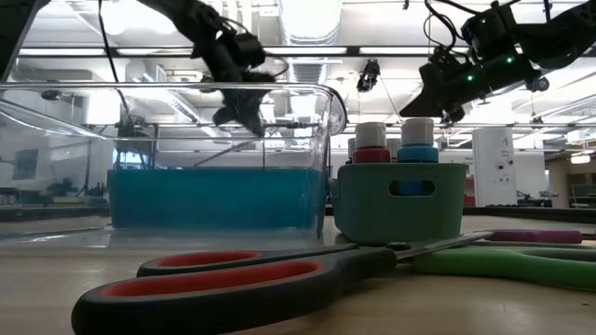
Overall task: Pick & Place Paint Supplies
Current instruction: Put the blue paint brush into the blue bin
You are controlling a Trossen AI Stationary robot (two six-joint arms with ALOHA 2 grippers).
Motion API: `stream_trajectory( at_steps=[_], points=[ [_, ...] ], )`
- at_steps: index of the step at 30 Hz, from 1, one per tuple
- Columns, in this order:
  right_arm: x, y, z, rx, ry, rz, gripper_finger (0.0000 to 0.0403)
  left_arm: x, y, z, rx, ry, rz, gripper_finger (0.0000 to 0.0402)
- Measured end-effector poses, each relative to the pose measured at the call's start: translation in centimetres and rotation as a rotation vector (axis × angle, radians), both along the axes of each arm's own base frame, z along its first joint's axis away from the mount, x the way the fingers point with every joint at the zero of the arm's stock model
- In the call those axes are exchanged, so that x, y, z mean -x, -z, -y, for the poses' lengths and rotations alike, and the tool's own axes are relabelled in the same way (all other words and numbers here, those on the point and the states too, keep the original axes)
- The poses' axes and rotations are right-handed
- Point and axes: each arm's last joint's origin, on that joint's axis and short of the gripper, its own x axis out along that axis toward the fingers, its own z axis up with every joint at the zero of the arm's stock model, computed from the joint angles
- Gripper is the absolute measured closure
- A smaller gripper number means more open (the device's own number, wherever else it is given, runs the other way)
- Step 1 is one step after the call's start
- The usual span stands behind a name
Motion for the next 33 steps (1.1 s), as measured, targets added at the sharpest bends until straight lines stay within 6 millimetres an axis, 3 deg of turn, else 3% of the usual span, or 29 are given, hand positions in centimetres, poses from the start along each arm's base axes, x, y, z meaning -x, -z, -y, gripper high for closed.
stream_trajectory(
  at_steps=[6,18,27,33],
  points=[
    [0.0,0.0,0.0,-0.003,0.001,0.001,0.0394,-1.8,-0.8,2.2,0.047,0.144,0.07,0.0399],
    [0.0,-0.1,0.0,-0.013,0.002,0.022,0.0394,-4.1,2.8,8.2,0.115,0.352,-0.029,0.0399],
    [-0.1,-0.2,-0.1,-0.027,-0.005,0.045,0.0394,-4.7,3.9,9.5,0.101,0.395,-0.017,0.0394],
    [-0.2,-0.3,-0.1,-0.037,-0.028,0.064,0.0394,-4.7,4.0,10.2,0.073,0.484,-0.046,0.0353]
  ],
)
